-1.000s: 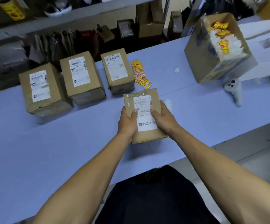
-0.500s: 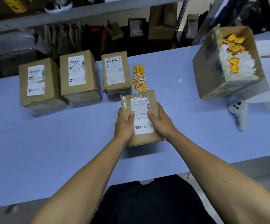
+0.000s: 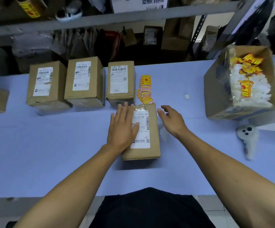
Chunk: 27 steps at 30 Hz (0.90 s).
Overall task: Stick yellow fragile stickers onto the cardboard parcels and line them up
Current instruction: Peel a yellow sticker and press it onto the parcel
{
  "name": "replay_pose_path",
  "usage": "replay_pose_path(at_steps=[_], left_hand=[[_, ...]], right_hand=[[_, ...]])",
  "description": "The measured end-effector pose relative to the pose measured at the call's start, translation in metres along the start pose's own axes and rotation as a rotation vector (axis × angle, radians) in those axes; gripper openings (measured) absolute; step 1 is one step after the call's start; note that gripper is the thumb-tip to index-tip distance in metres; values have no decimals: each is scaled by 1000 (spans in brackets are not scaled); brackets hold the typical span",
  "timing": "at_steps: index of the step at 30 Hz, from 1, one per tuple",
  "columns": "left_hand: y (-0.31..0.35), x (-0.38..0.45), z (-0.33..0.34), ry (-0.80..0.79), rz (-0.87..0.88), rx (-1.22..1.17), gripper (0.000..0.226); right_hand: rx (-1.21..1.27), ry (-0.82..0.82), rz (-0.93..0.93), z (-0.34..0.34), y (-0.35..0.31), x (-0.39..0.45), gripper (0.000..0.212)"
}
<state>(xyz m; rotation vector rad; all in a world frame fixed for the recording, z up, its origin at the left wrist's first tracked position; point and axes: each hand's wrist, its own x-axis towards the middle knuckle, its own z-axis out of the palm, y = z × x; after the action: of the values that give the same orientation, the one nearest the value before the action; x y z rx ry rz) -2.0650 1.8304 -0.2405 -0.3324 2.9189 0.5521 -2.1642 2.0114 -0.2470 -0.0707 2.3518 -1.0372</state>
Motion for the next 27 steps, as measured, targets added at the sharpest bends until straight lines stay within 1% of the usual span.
replay_pose_path(at_steps=[2,4,8,16,20,22,24,27], left_hand=[[2,16,-2,-81,103,76,68],[5,32,-3,-127,182,146,69],[2,52,0,-170,261,227,77],[-7,60,10,-122,302,199,72],[-8,62,12,-91,303,192,71],[-9,63,13,-73,309,199,70],[-9,62,13,-67,314,197,69],[-9,62,13,-67,306,181,69]], right_hand=[[-134,28,-53,-11,-3,17,47],[-261,27,-120,-17,-6,36,43],[-428,4,-242,-20,-17,75,40],[-625,-41,-400,-6,-39,141,41],[-691,-93,-404,6,-39,168,55],[-725,-120,-411,12,-38,179,58],[-739,-124,-421,14,-39,185,56],[-784,-64,-475,13,-41,185,48]])
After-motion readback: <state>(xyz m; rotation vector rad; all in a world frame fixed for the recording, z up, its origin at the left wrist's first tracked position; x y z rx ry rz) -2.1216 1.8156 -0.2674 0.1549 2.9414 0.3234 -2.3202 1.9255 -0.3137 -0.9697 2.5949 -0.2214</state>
